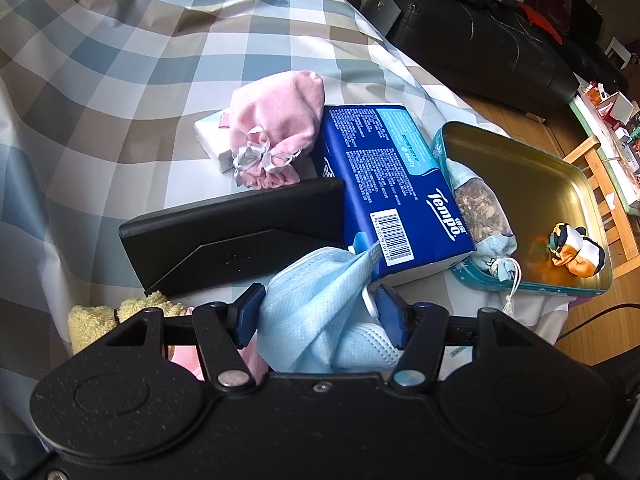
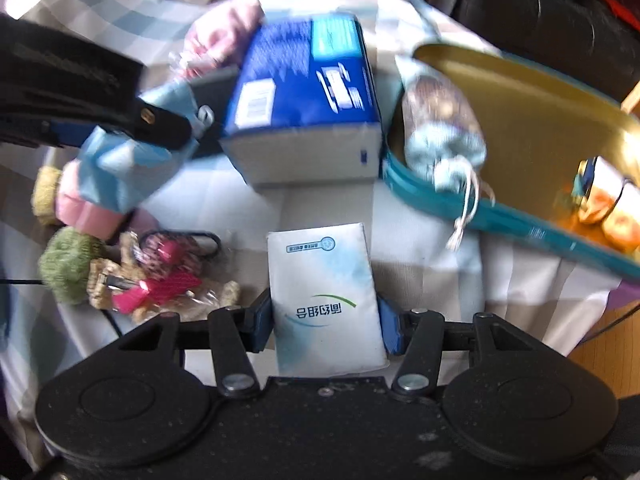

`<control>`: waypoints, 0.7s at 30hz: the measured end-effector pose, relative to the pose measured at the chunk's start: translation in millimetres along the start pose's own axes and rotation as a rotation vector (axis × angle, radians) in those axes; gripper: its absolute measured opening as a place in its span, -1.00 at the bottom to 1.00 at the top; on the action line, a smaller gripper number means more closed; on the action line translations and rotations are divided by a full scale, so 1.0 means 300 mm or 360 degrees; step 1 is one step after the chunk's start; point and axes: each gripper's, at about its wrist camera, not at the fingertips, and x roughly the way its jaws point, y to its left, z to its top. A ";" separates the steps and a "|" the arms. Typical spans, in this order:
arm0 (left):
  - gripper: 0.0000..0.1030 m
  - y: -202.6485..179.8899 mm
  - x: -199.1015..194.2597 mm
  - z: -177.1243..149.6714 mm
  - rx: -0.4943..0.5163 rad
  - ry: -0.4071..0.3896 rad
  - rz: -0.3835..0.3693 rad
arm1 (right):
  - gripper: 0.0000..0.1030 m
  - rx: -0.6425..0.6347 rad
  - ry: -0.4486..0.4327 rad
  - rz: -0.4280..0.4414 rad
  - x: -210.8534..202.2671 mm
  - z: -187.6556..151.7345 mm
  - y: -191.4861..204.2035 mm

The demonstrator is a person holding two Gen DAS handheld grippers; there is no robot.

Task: Organize soft objects
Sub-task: 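Lift and carry the tissue packet with the right gripper while the left carries the mask to the gold tray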

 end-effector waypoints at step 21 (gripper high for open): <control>0.10 -0.145 -0.140 0.039 0.0181 -0.0140 -0.0024 | 0.02 0.0416 -0.0726 -0.0169 -0.480 0.302 -0.506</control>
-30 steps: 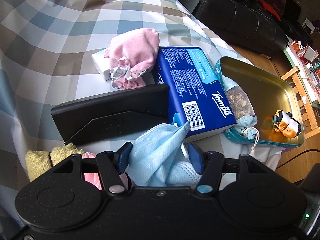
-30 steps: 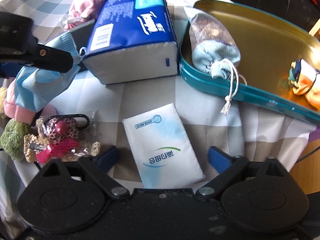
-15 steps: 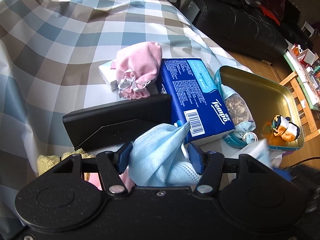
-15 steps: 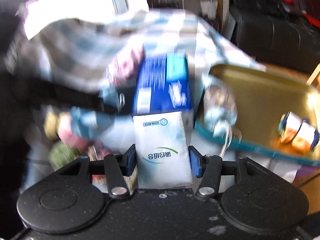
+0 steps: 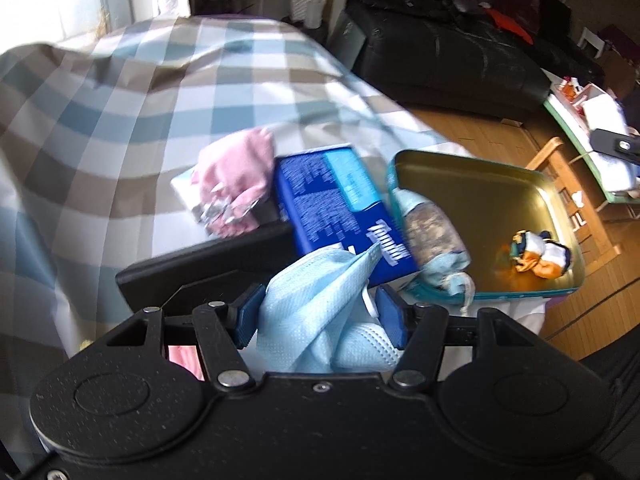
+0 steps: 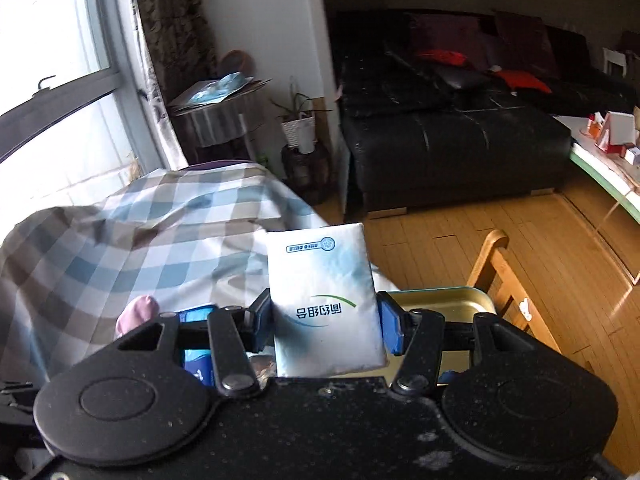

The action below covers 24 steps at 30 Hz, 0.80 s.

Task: Organize soft objects
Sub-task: 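Lift and carry the tissue packet with the right gripper while the left carries the mask to the gold tray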

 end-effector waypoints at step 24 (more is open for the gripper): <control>0.10 -0.425 0.178 0.222 0.0419 0.0015 -0.0349 | 0.02 0.0422 0.0187 -0.0404 0.189 0.016 -0.224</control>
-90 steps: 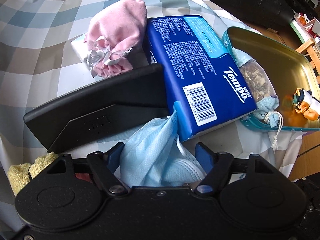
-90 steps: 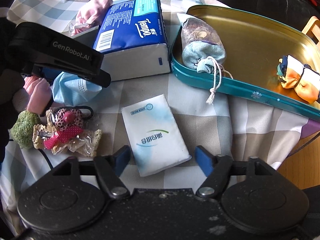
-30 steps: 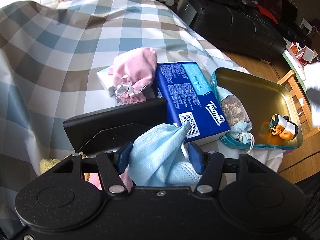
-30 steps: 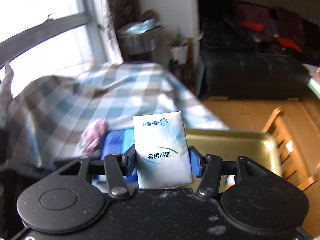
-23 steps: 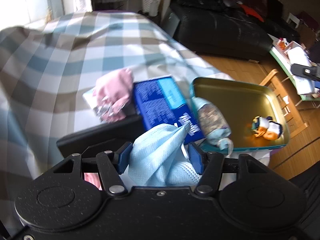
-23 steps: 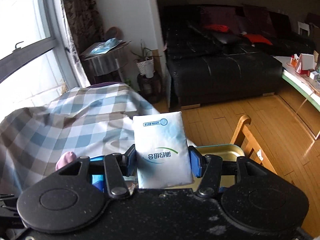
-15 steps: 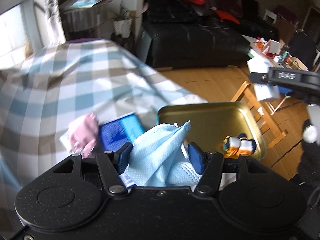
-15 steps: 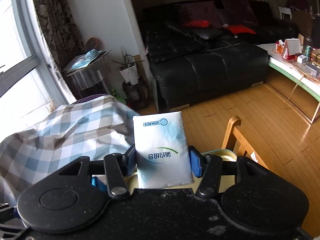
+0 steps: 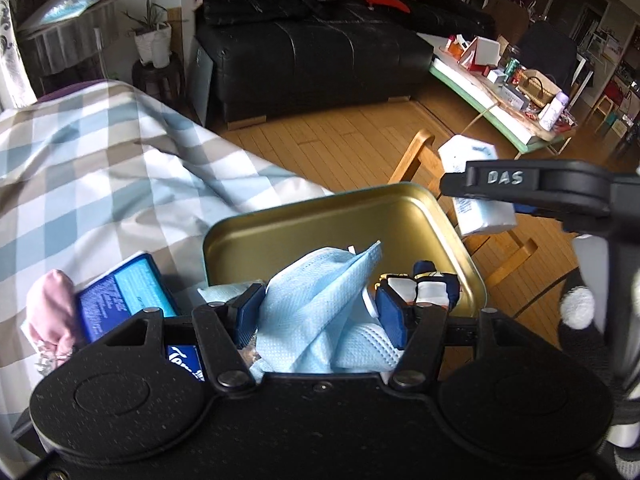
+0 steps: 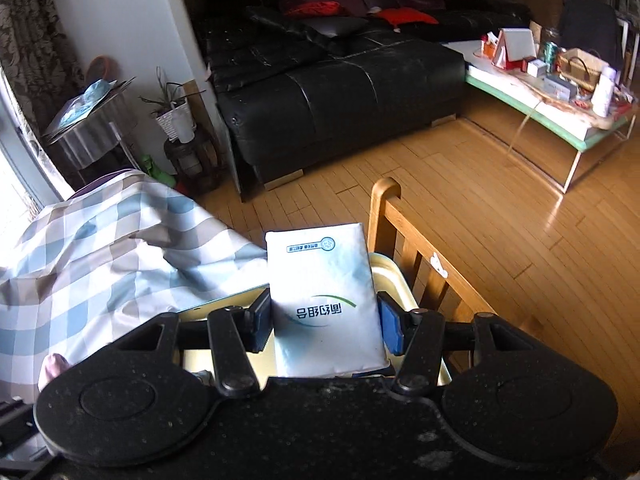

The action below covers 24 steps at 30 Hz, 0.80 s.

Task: Organize soft objects
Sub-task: 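Lift and carry the tissue packet with the right gripper while the left carries the mask to the gold tray, then open the left gripper over the tray while the right releases the tissue packet inside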

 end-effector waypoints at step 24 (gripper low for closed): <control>0.38 0.059 0.054 0.002 -0.0184 0.0051 -0.0057 | 0.03 -0.0002 0.0126 -0.0023 0.039 -0.011 0.017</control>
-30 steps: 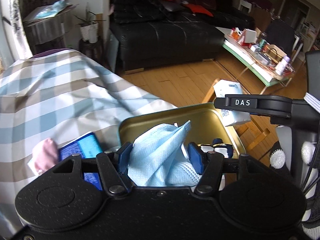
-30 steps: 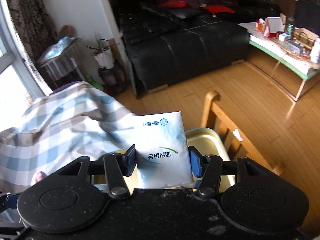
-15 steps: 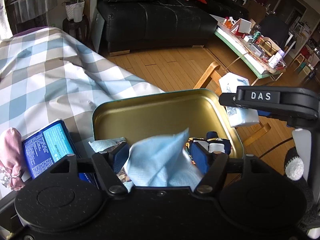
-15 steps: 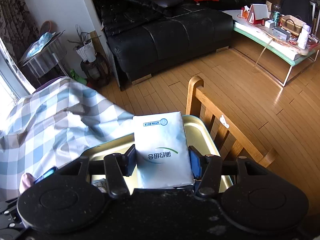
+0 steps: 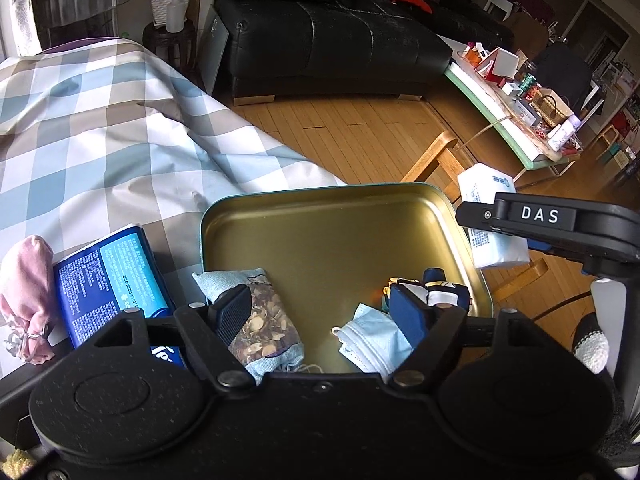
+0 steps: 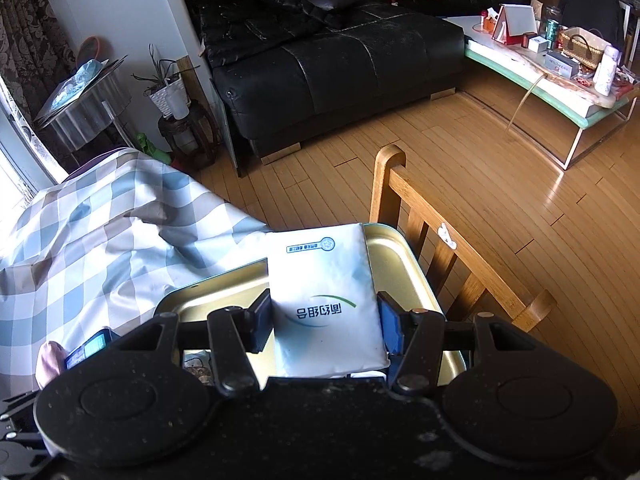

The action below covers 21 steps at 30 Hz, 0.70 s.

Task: Organize soft objects
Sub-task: 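Open the left gripper over the tray while the right releases the tissue packet inside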

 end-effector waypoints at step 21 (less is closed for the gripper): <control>0.39 -0.008 0.021 -0.017 0.0008 0.0048 0.0021 | 0.06 0.0017 0.0015 0.0006 0.008 -0.001 -0.001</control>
